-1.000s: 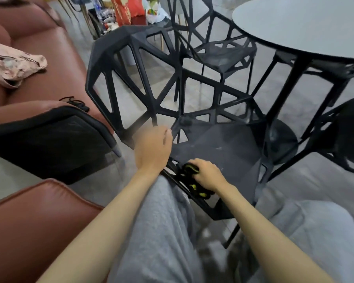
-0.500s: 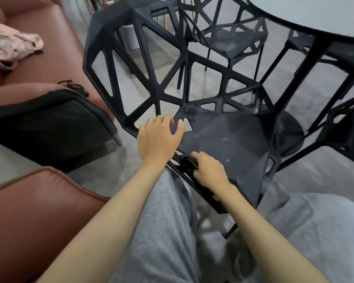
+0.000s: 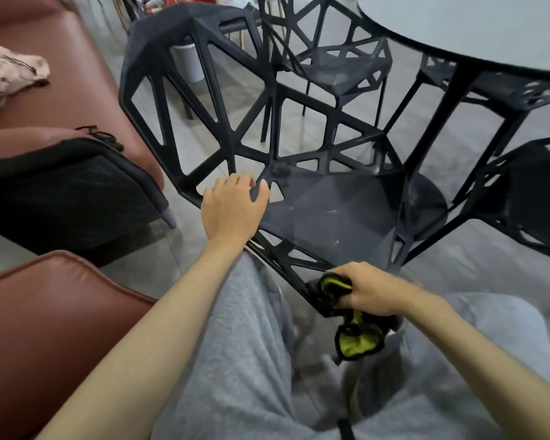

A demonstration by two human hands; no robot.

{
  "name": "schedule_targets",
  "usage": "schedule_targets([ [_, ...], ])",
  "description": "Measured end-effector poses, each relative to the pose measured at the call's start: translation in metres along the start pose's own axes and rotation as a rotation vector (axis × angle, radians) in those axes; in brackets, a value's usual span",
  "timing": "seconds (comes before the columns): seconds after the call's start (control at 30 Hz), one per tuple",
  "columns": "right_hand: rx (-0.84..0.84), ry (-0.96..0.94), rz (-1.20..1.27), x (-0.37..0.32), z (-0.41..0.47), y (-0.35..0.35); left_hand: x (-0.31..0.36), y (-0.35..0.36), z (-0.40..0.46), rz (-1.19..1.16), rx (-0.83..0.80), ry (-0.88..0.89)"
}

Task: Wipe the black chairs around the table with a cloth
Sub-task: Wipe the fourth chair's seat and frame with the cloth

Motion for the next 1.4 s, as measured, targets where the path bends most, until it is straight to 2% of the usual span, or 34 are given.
schedule_targets([
  [0.13, 0.249, 0.000, -0.015, 0.003, -0.022, 0.035, 0.000, 0.003, 0.001, 0.008, 0.027, -0.016],
  [0.3, 0.388, 0.078, -0.164, -0.026, 0.040, 0.038, 0.000, 0.006, 0.001, 0.012, 0.025, -0.029],
  [0.4, 0.410, 0.084, -0.195, -0.041, 0.091, 0.029, 0.000, 0.005, 0.000, 0.012, 0.024, -0.019],
  [0.5, 0.368, 0.024, -0.037, -0.039, 0.111, 0.024, -0.002, 0.004, 0.002, -0.001, 0.025, -0.024],
  [0.63, 0.316, -0.048, 0.065, -0.024, 0.067, 0.025, -0.002, 0.004, 0.001, -0.015, 0.037, -0.028],
  [0.73, 0.314, -0.072, 0.002, -0.023, 0.029, 0.026, -0.002, 0.003, 0.001, -0.025, 0.051, -0.029],
  [0.83, 0.316, 0.037, -0.111, -0.030, 0.006, 0.027, -0.002, 0.004, 0.001, -0.029, 0.050, -0.033],
  [0.9, 0.321, 0.111, -0.091, -0.036, -0.005, 0.034, -0.001, 0.003, 0.000, -0.031, 0.049, -0.032],
  [1.0, 0.473, 0.170, -0.026, -0.052, -0.006, 0.041, 0.001, 0.001, 0.000, -0.036, 0.051, -0.040],
  [1.13, 0.684, 0.077, 0.085, -0.096, 0.026, 0.036, -0.001, 0.004, 0.001, -0.019, 0.053, -0.044],
  [1.2, 0.771, 0.058, 0.060, -0.115, 0.040, 0.036, -0.001, 0.003, 0.000, -0.006, 0.078, -0.010],
  [1.3, 0.821, 0.075, -0.022, -0.116, 0.035, 0.048, -0.003, 0.001, 0.000, -0.025, 0.089, -0.015],
  [1.4, 0.784, 0.067, -0.010, -0.086, 0.011, 0.061, -0.003, -0.001, 0.001, -0.075, 0.089, -0.034],
])
Point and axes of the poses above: each hand's wrist, its own z-axis towards the middle knuckle, its own y-axis out of the palm, x = y × z, the point moved 3 cm from there along z, towards the middle knuckle, and after that the axes turned 1 degree about y, right-handed, at the moved point
